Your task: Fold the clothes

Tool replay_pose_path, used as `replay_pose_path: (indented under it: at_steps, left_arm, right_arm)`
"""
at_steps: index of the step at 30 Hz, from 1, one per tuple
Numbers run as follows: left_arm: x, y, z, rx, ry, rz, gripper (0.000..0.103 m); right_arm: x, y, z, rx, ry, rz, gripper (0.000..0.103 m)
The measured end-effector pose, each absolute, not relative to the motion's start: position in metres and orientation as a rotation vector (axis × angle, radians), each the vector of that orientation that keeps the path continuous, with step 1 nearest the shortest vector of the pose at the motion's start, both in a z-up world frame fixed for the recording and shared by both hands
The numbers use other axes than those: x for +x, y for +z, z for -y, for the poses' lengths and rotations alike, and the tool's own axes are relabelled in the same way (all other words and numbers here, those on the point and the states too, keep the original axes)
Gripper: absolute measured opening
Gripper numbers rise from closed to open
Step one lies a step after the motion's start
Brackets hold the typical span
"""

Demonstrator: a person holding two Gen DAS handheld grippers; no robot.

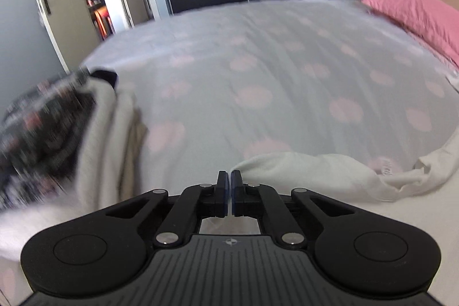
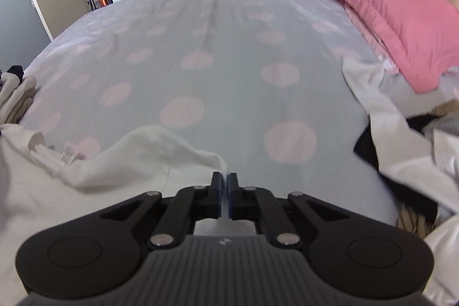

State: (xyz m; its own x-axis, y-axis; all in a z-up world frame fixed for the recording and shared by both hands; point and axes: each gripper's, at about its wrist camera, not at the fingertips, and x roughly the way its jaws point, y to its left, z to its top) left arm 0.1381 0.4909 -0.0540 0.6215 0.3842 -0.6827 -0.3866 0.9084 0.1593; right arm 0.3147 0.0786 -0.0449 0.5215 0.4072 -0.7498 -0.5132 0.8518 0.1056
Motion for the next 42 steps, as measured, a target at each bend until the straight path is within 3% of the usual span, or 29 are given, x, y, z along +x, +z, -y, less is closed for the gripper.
replay_pose_path:
  at_steps: [6,9,13,16,19,29,36,42]
  left_arm:
    - [0.159,-0.045,-0.509,0.012,0.497,-0.738,0.0]
    - [0.174,-0.071,-0.515,0.012,0.467,-0.864,0.001]
    - [0.179,-0.097,-0.517,0.042,0.459,-0.967,0.006]
    - [0.167,-0.096,-0.519,0.036,0.471,-0.961,0.016]
    - [0.147,-0.087,-0.517,0.022,0.467,-0.944,0.017]
    - [0.02,-0.048,-0.471,-0.035,0.296,-1.037,0.017]
    - [-0.088,-0.065,-0.439,-0.141,0.303,-1.258,0.023]
    - [-0.165,-0.081,-0.414,-0.247,0.298,-1.321,0.026]
  right_arm:
    - [0.341,-0.028,-0.103,-0.134,0.464,-0.807,0.001]
    - [0.352,-0.045,-0.117,-0.166,0.44,-0.844,0.001]
    - [0.36,-0.073,-0.12,-0.175,0.414,-0.919,0.003]
    - [0.363,-0.08,-0.109,-0.143,0.366,-0.934,0.007]
    - [0.356,-0.075,-0.094,-0.118,0.371,-0.938,0.007]
    - [0.248,-0.061,-0.051,-0.15,0.52,-1.047,0.01]
    - [0.148,-0.059,-0.02,-0.152,0.568,-1.136,0.019]
    - [0.075,-0.067,0.008,-0.156,0.567,-1.228,0.024]
